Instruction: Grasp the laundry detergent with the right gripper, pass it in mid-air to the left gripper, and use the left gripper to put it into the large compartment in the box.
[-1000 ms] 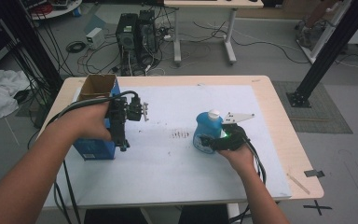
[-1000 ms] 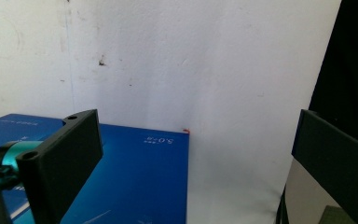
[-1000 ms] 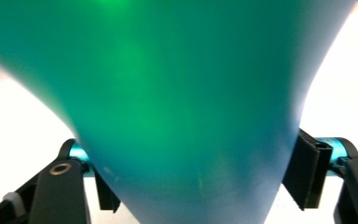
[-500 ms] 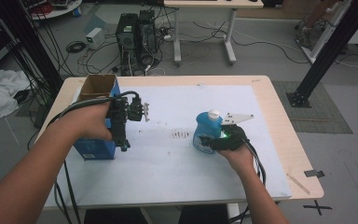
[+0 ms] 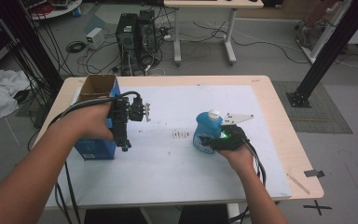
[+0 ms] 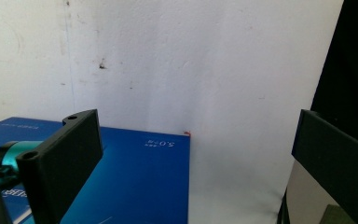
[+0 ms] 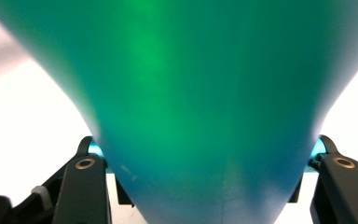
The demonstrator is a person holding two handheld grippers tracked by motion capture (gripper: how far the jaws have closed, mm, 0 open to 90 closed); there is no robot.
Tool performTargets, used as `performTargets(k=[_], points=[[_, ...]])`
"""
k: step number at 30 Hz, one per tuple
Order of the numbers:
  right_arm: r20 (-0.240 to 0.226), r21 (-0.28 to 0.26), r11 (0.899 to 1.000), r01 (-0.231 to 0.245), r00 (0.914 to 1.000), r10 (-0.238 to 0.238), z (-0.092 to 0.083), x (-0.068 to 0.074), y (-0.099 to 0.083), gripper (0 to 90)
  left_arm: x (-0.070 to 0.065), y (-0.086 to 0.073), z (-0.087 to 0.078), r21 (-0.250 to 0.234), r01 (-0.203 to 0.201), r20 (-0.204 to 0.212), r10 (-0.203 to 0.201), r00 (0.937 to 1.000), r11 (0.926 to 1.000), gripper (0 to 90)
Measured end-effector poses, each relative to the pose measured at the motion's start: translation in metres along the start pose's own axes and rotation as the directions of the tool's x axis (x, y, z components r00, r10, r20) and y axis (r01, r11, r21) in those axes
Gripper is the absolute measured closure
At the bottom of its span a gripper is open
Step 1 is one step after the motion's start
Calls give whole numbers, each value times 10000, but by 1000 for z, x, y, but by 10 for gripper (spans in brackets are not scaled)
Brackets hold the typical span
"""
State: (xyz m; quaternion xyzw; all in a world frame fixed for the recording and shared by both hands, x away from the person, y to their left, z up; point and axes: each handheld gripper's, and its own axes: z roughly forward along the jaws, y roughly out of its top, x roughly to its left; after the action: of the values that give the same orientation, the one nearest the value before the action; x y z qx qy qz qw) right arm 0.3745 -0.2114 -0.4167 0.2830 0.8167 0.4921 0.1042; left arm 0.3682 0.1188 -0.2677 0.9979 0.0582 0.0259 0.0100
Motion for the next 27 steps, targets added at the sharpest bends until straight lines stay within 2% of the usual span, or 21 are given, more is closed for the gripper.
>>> performTargets(k=[6,9,12,15,27], points=[[-53,-66,9999,78,10000,-79,0,0,0,402,1,1,1,20,-12,23,12,10000,10000,17],[-27,-203,9988,446,9990,-446,0,0,-2,424,1,2,2,16,-11,21,11,10000,10000,17],[-17,-259,9983,514,9987,-515,0,0,-2,432,1,3,3,20,0,41,0,10000,10000,17],[-38,-529,9957,759,9971,-762,-1,0,-6,454,1,4,4,19,-54,73,54,10000,10000,17],[-158,-423,9960,790,9967,-798,-4,6,-2,454,-1,3,-1,-76,-77,2,77,10000,9999,17]])
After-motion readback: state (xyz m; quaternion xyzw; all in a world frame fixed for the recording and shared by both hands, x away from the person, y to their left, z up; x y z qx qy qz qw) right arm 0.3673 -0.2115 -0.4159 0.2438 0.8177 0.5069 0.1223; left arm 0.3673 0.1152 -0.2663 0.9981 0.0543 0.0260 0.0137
